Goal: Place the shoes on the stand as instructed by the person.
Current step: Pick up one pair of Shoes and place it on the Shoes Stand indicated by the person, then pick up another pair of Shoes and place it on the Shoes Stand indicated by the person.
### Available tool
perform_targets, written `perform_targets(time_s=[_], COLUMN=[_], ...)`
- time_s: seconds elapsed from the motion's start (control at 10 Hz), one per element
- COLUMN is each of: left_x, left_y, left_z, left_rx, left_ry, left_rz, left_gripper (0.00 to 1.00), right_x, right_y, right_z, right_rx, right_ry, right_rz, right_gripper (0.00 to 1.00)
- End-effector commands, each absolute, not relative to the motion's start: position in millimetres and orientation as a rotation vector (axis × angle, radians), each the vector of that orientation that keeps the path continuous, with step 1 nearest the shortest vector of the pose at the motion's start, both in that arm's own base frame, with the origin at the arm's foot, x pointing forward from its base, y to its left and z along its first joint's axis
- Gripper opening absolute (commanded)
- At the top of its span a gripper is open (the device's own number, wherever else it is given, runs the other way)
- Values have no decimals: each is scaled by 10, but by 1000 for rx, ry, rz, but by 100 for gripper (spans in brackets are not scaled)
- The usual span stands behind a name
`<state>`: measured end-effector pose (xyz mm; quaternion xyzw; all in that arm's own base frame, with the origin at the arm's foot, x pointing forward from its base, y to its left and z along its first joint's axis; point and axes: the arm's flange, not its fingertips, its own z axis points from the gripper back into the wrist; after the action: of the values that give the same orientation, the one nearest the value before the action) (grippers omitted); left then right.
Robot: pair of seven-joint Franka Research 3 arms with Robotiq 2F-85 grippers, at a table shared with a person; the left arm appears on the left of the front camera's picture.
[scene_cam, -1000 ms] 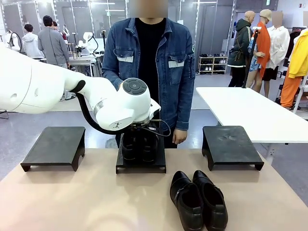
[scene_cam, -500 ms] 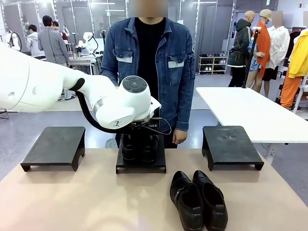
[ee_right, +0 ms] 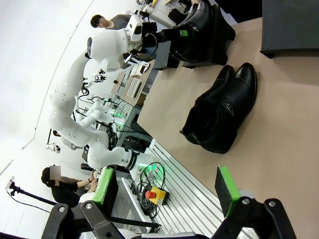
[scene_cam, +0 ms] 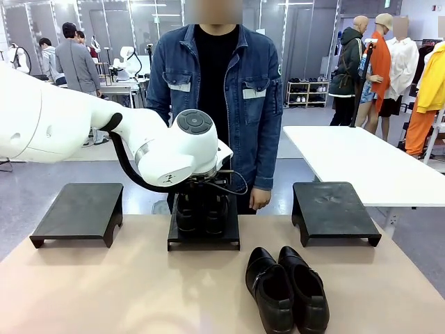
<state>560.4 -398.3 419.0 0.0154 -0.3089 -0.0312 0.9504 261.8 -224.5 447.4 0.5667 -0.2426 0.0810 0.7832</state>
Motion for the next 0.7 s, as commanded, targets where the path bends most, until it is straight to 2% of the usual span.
perform_targets(time_s=[0.0, 0.6], left_x=[5608, 5608], left_y=[-3985, -3985], left_z=[4187, 4187], left_rx=[30, 30], left_ry=[-629, -629], left_rz=[-62, -62], left_gripper=[100, 100], right_x=[2606, 2606], right_y=[-2256, -2256], right_z=[4477, 4477], right_rx=[1230, 1230], right_ry=[-533, -533], right_rz=[189, 189], right_gripper=[100, 100])
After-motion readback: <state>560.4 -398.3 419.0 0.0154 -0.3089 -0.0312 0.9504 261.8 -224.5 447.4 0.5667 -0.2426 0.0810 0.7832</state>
